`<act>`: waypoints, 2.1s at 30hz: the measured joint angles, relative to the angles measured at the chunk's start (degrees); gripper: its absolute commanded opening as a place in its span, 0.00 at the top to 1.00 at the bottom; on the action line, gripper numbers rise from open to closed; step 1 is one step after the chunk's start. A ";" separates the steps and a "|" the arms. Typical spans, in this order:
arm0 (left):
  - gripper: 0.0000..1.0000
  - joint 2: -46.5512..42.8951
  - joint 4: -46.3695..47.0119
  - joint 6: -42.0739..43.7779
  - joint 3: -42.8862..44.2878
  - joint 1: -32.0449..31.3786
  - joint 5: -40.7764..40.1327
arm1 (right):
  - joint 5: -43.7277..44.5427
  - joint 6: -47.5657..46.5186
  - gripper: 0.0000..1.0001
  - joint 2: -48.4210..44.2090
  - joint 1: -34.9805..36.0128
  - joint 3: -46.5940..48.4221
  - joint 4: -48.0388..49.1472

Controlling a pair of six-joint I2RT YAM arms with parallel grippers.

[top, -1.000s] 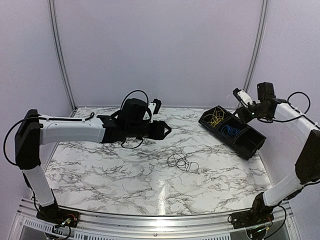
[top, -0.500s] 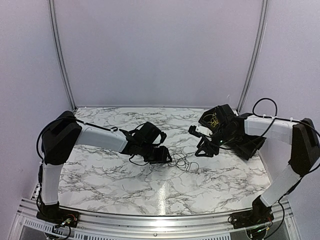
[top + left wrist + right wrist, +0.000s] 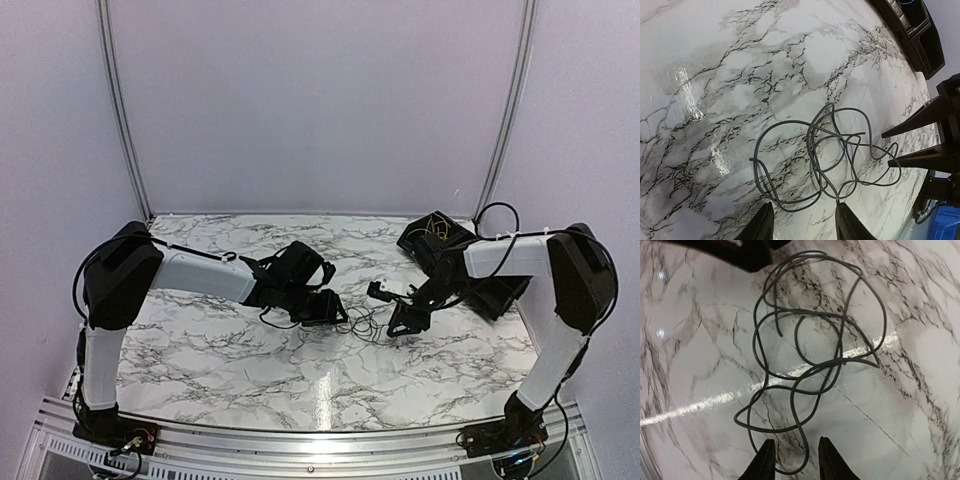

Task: Untangle the cables

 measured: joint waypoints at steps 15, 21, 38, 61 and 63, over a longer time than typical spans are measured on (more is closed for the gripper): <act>0.51 -12.35 4.68 6.47 -4.70 -8.15 -13.18 | -1.75 0.37 1.00 -9.55 0.11 7.37 -9.38; 0.50 -24.28 12.24 7.91 -12.02 -10.38 -20.02 | -0.46 1.44 1.00 -14.80 0.87 20.13 -14.08; 0.48 -19.39 27.71 8.02 -13.70 -11.65 -31.71 | -2.25 3.76 1.00 -13.97 6.56 30.14 -19.17; 0.56 3.72 30.91 -6.29 -10.78 -9.90 -34.60 | -15.98 5.73 1.00 -19.58 2.40 56.59 -19.89; 0.56 3.54 31.01 -6.29 -12.04 -9.46 -34.64 | -16.17 6.25 1.00 -20.24 1.29 54.60 -18.29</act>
